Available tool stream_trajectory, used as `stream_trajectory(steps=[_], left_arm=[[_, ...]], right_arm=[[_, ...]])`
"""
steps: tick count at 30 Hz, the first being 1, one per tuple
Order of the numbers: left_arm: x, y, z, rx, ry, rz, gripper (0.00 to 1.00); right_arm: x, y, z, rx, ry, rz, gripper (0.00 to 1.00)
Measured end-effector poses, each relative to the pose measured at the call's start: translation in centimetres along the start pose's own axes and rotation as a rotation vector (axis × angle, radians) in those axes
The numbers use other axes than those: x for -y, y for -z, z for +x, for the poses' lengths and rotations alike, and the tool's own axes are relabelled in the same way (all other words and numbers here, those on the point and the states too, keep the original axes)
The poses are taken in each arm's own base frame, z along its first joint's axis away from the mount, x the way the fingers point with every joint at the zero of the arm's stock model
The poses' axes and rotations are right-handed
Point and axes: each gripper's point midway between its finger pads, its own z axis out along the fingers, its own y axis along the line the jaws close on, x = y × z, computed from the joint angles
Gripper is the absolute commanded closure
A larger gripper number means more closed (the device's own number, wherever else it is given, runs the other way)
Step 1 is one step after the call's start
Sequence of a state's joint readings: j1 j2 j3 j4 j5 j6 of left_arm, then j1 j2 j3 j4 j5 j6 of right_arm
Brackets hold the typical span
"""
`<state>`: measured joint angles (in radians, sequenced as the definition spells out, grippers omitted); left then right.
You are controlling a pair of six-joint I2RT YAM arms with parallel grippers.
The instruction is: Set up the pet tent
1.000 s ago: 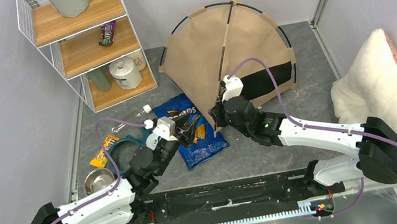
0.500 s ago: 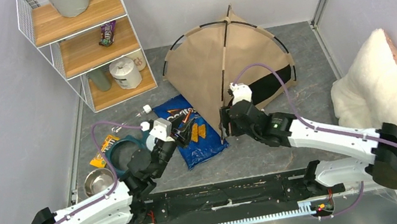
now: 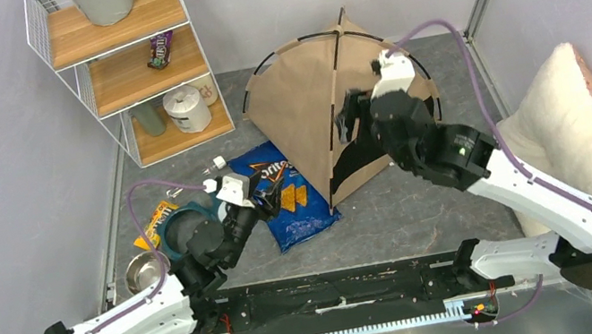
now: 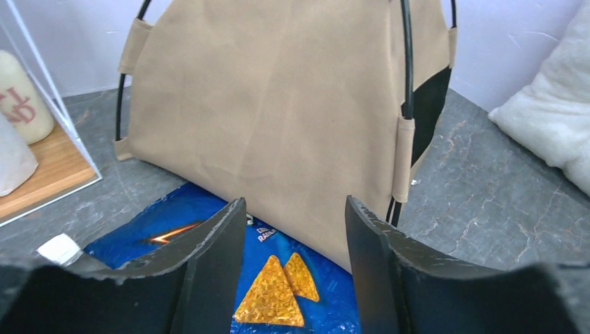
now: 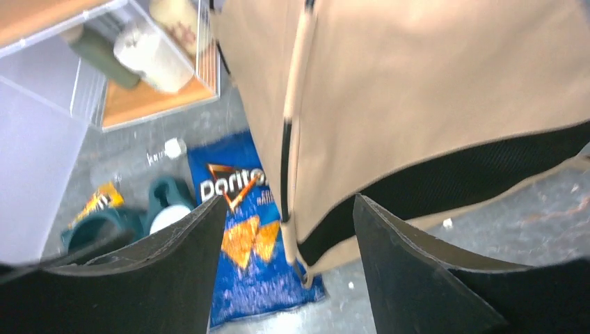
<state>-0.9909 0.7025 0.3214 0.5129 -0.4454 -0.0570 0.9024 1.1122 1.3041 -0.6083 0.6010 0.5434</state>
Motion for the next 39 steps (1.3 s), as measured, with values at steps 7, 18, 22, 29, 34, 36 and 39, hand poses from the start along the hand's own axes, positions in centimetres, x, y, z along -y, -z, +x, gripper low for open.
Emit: stream_trajectory(steps=[7, 18, 22, 29, 34, 36, 39], left_arm=[[-1.4, 0.9, -1.7, -0.023, 0.039, -0.076, 0.18], [-3.4, 3.2, -2.2, -0.056, 0.063, -0.148, 0.18], [-4.0, 3.9, -2.6, -0.046, 0.073, -0.165, 0.18], [-4.5, 4.6, -3.6, -0.011, 0.096, -0.177, 0.18], [-4.6, 4.7, -3.6, -0.020, 0.091, -0.179, 0.18], [-4.6, 4.7, -3.7, -0.019, 0.092, -0.178, 0.18], [-4.6, 4.7, -3.8, -0.018, 0.092, -0.179, 0.18]], right_arm=[[0.0, -3.3, -6.5, 0.090, -0.009, 0.093, 0.29], [0.8, -11.9, -2.9, -0.039, 0.130, 0.208, 0.97], [1.3, -12.5, -3.2, -0.022, 0.156, 0.236, 1.00], [2.7, -13.0, -6.1, 0.036, 0.207, 0.181, 1.00], [4.8, -12.4, -8.2, 0.050, 0.218, 0.086, 1.00], [5.6, -11.7, -8.7, 0.056, 0.221, 0.040, 1.00], [6.3, -10.0, -9.3, 0.069, 0.229, -0.030, 1.00]])
